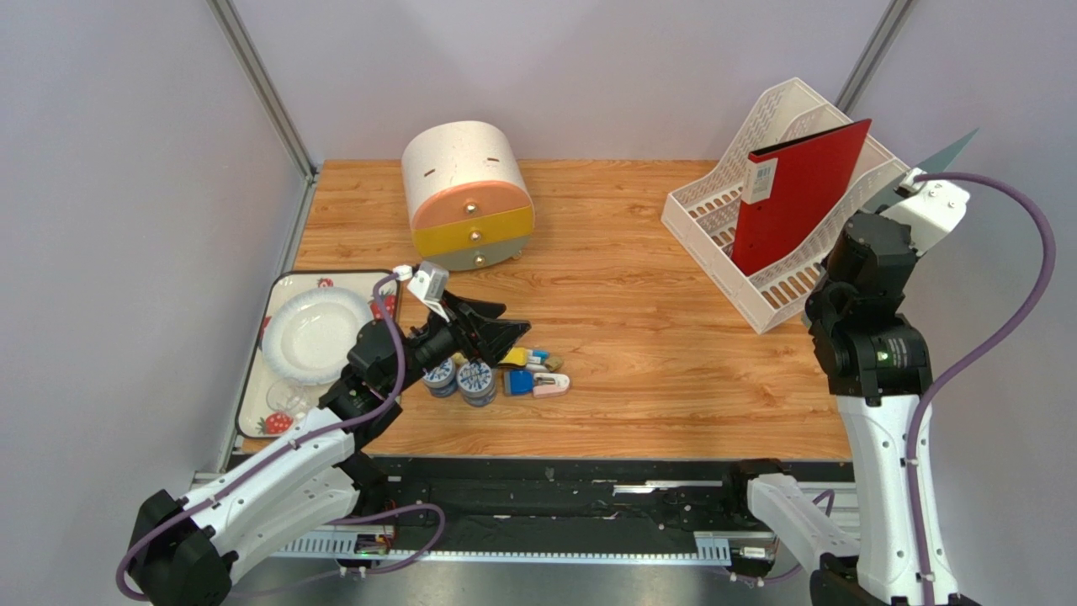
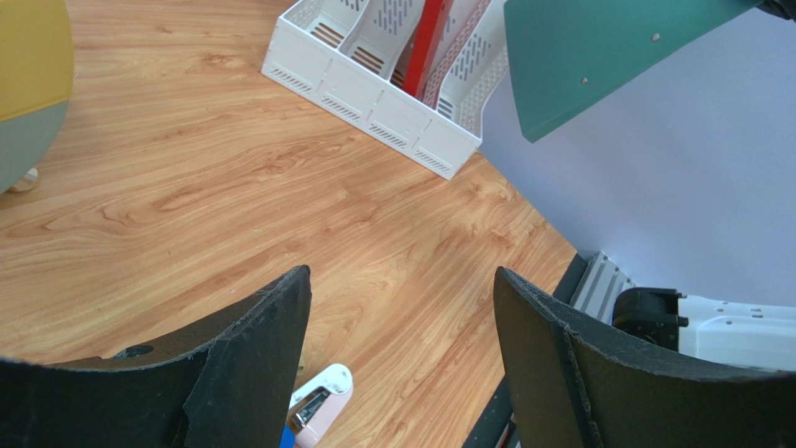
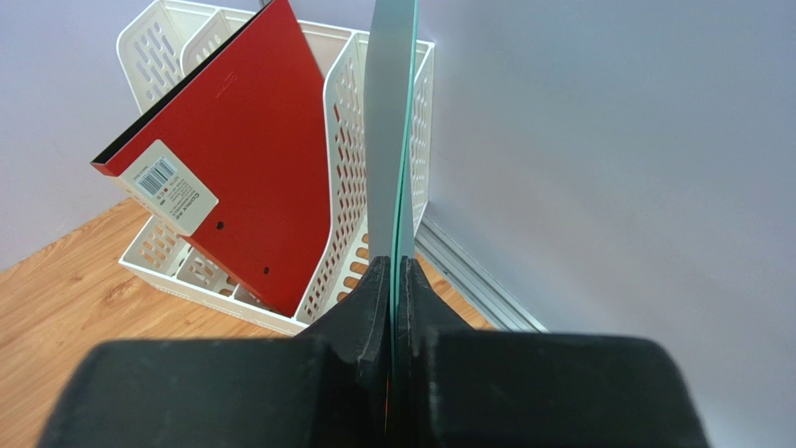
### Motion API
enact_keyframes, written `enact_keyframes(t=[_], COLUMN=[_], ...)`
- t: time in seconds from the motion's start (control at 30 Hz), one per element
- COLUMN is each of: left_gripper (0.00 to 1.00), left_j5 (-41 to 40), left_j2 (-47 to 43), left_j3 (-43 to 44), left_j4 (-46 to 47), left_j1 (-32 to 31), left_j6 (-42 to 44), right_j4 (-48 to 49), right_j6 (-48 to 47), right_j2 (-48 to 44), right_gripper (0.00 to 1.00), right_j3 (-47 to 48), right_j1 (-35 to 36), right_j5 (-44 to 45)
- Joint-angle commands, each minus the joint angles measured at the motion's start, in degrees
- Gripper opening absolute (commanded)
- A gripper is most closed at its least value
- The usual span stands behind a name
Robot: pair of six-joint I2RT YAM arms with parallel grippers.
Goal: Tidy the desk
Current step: Place the folder in the storage box.
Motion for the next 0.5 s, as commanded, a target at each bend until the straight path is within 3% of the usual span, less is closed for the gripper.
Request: enact_keyframes(t=[0.0,0.47], left_gripper=[0.8,0.8], left_j5=[-0.43,-0.34], left_j2=[0.09,1.32], left_j3=[1.29,1.99], left_j4=[1.58,1.85], left_j1=[0.23,0.23], left_j6=[1.11,1.46], right_j4=[4.74,9.05], right_j6=[2.97,10.1], right_j2=[1.07,8.97], right_gripper=[0.0,0.0], right_j3=[-0.33,1.86], right_j1=[-3.29,-8.31], right_j5=[-5.06,-3.13])
